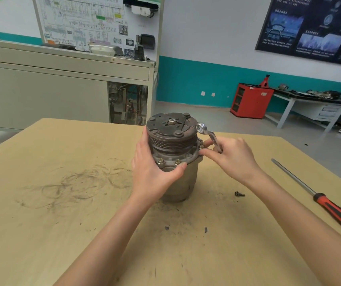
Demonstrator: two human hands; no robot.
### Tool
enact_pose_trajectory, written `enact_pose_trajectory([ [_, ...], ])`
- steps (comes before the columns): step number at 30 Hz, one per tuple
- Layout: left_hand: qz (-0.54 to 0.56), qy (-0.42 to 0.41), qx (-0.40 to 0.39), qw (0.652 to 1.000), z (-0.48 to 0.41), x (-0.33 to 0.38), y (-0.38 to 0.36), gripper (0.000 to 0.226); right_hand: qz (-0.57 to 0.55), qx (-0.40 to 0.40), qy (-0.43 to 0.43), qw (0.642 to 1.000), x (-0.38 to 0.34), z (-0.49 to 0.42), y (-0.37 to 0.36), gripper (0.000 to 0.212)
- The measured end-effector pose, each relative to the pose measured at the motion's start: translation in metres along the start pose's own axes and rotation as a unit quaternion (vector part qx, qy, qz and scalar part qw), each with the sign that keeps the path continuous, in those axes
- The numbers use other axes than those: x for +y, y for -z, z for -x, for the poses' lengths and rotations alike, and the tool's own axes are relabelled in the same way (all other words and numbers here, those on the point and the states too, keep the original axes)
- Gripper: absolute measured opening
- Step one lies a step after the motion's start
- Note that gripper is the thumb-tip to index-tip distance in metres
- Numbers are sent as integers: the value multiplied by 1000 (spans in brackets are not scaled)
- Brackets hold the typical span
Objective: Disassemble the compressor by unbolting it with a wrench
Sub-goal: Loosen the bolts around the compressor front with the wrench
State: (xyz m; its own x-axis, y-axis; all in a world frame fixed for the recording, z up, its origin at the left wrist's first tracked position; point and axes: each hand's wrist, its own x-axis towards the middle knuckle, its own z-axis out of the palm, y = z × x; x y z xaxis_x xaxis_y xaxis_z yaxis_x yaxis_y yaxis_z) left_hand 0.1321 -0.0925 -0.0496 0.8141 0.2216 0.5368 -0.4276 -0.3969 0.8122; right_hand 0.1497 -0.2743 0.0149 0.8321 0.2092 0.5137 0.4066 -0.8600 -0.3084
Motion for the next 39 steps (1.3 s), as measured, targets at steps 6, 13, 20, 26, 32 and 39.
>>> enact_pose_trajectory([
  [6, -4, 3, -8, 1000, 0, -1, 0, 117, -26, -25, -8, 999, -5, -2, 5, 22],
  [13, 1, 4, -8, 1000, 0, -1, 1, 117, 11, 1, -3, 1000, -12, -5, 5, 23],
  [20, 0, 4, -14, 1000, 0, -1, 1, 117, -76, -14, -7, 997, -7, -9, 19, 22],
  [26, -4, 9, -15, 1000, 0, -1, 1, 118, -419, 165, -45, 892, -8, 21, 34, 32],
  [32, -8, 7, -12, 1000, -1, -1, 1, 118, -289, 166, 81, 939, -13, 48, 18, 22],
  [39, -7, 2, -9, 1000, -1, -1, 0, 118, 55, 170, 308, 934, -13, 57, 9, 30],
])
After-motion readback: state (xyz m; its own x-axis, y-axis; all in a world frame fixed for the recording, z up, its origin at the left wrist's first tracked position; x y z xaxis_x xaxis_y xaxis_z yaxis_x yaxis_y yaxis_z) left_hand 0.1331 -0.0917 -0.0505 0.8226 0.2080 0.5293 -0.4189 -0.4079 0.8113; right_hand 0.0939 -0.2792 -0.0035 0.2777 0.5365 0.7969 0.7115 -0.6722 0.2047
